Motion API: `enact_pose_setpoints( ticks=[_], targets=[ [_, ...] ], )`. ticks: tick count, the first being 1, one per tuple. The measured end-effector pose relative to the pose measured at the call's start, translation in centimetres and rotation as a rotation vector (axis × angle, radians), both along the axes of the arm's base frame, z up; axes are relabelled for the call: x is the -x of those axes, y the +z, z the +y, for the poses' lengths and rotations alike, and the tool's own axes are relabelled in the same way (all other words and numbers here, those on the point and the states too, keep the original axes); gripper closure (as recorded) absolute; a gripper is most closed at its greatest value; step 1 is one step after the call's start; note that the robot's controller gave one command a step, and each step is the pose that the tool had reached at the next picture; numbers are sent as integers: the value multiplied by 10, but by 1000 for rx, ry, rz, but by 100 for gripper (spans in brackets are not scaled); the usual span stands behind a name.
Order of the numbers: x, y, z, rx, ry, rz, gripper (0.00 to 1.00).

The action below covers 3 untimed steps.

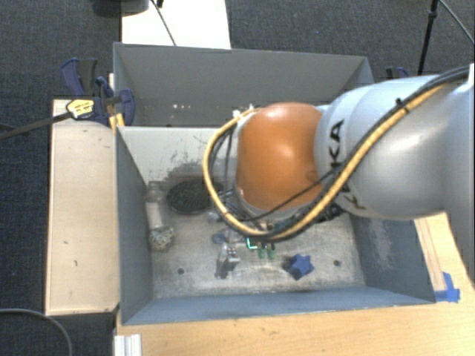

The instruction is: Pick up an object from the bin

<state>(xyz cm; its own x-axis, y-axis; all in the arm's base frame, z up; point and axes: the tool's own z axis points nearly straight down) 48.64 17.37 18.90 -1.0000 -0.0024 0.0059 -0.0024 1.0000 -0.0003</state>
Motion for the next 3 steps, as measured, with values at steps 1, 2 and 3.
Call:
enact_pose_setpoints(
  ticks=[1, 2, 3],
  targets=[
    [-46, -117, -94, -4, 256, -14, 0],
    [-47, -87, -113, -2, 176, -13, 0],
    [-57, -78, -122, -2, 105, -14, 0]
  ],
)
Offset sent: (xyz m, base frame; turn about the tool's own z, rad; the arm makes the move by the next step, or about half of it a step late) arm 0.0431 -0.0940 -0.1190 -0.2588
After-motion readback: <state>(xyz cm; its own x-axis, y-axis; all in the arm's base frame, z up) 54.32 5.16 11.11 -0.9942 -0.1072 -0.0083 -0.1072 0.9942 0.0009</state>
